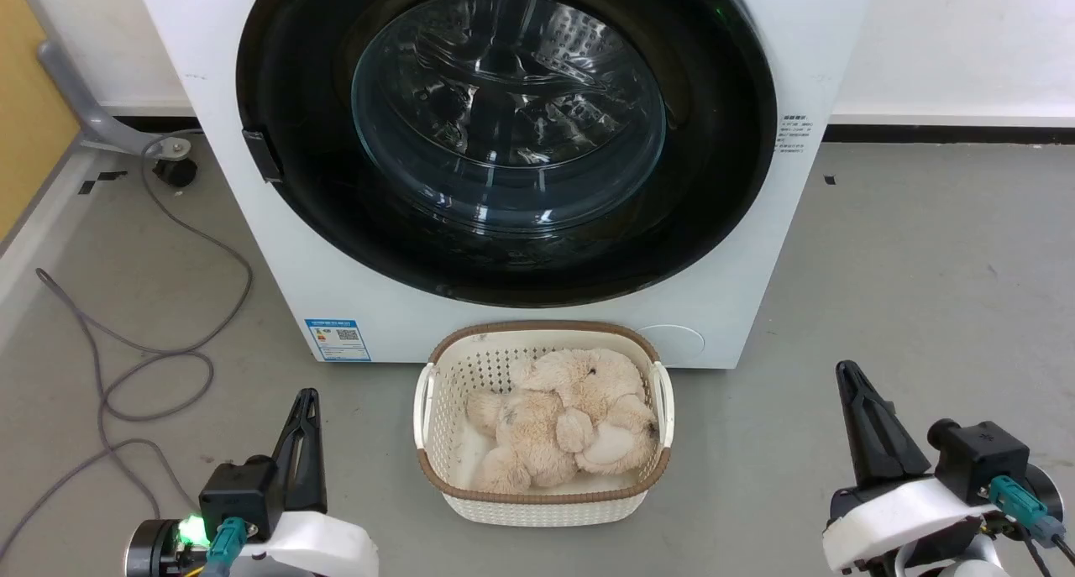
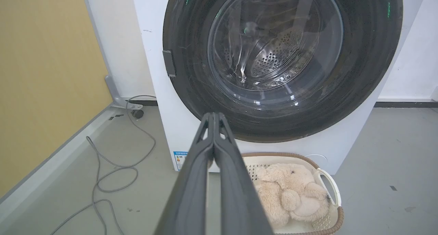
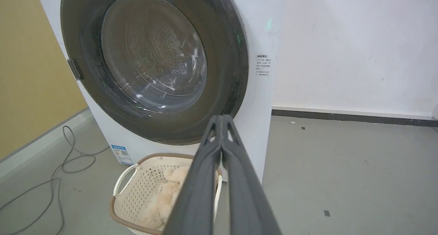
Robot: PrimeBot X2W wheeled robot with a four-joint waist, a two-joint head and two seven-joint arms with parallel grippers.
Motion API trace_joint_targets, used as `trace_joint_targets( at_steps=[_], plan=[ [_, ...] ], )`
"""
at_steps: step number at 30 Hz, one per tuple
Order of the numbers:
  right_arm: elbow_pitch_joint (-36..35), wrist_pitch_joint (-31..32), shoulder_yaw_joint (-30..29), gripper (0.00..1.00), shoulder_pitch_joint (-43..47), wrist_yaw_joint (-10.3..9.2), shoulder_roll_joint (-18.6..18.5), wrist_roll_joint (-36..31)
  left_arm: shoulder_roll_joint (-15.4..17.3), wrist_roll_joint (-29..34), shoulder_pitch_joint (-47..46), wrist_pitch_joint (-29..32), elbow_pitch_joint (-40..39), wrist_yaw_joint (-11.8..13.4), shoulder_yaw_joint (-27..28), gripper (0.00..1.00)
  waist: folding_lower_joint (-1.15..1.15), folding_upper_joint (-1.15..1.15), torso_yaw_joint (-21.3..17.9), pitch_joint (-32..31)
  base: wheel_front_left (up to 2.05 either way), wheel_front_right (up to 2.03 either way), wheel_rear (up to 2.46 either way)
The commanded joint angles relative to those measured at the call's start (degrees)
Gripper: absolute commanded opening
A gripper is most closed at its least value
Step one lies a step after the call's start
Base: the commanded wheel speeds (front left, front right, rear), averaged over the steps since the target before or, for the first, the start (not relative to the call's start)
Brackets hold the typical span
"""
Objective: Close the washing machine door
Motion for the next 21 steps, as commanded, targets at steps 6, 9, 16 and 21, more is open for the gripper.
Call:
trace_joint_targets(
  at_steps=[6,9,16,21],
  plan=[
    [-1.1,0.9,0.2,0.0,1.2,-0.02,0.1,-0.5,0.0,0.7,0.0,1.0,-0.7,-0.2,-0.1,0.0,0.0,0.0,0.0,-0.1,0.0,0.0,0.0],
    [-1.4,1.3,0.2,0.0,1.3,-0.02,0.1,-0.7,0.0,0.7,0.0,1.3,-0.9,-0.2,-0.1,0.0,0.0,0.0,0.0,-0.1,0.0,0.0,0.0],
    [-2.1,2.1,0.2,0.0,1.5,-0.03,0.1,-1.2,0.0,0.9,0.0,2.1,-1.3,-0.4,-0.1,0.0,0.0,0.0,0.0,-0.2,0.0,0.0,0.0],
    [-2.8,2.9,0.3,0.0,1.8,-0.03,0.2,-1.7,0.0,1.0,0.0,3.0,-1.6,-0.6,-0.2,0.0,0.0,0.0,0.1,-0.2,0.0,0.0,0.0]
  ],
)
